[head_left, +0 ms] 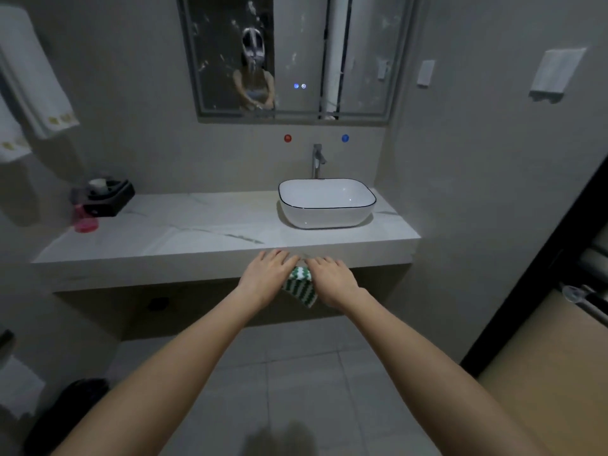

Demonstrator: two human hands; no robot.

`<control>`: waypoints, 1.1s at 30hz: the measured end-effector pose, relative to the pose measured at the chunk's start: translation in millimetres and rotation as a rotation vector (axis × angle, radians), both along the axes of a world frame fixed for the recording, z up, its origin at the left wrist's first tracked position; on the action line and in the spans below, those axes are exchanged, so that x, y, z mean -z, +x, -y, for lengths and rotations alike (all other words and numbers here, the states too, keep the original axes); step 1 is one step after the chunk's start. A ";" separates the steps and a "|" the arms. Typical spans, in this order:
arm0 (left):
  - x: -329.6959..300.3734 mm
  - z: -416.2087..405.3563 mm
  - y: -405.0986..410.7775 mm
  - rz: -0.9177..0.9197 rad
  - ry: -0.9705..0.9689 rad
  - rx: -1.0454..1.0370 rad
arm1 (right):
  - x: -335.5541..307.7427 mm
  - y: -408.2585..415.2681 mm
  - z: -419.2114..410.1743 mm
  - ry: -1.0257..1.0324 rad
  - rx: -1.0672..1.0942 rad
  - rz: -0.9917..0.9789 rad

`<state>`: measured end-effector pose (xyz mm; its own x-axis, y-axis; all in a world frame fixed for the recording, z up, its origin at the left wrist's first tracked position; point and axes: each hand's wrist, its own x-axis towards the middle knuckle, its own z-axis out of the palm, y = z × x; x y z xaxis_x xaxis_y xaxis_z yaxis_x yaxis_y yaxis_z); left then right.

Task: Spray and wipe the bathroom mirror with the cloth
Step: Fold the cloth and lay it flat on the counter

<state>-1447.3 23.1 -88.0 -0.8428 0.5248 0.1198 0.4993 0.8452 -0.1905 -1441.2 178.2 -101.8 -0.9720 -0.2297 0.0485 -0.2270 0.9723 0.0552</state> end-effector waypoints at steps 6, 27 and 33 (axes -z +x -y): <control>0.0 -6.2 -82.2 -0.017 -0.009 -0.155 | -2.1 -103.1 -4.9 -0.004 -0.135 0.000; 37.3 173.9 -353.9 0.001 -0.134 -0.321 | 41.4 -405.4 178.8 -0.084 -0.361 0.174; 40.8 208.5 -443.1 -0.020 -0.131 -0.279 | 42.9 -493.0 211.2 -0.103 -0.324 0.188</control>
<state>-1890.4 -185.4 -128.8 -0.9546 0.2858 0.0840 0.2468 0.9167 -0.3142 -1934.2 -32.9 -144.7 -0.8441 -0.5294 -0.0844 -0.5201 0.8469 -0.1110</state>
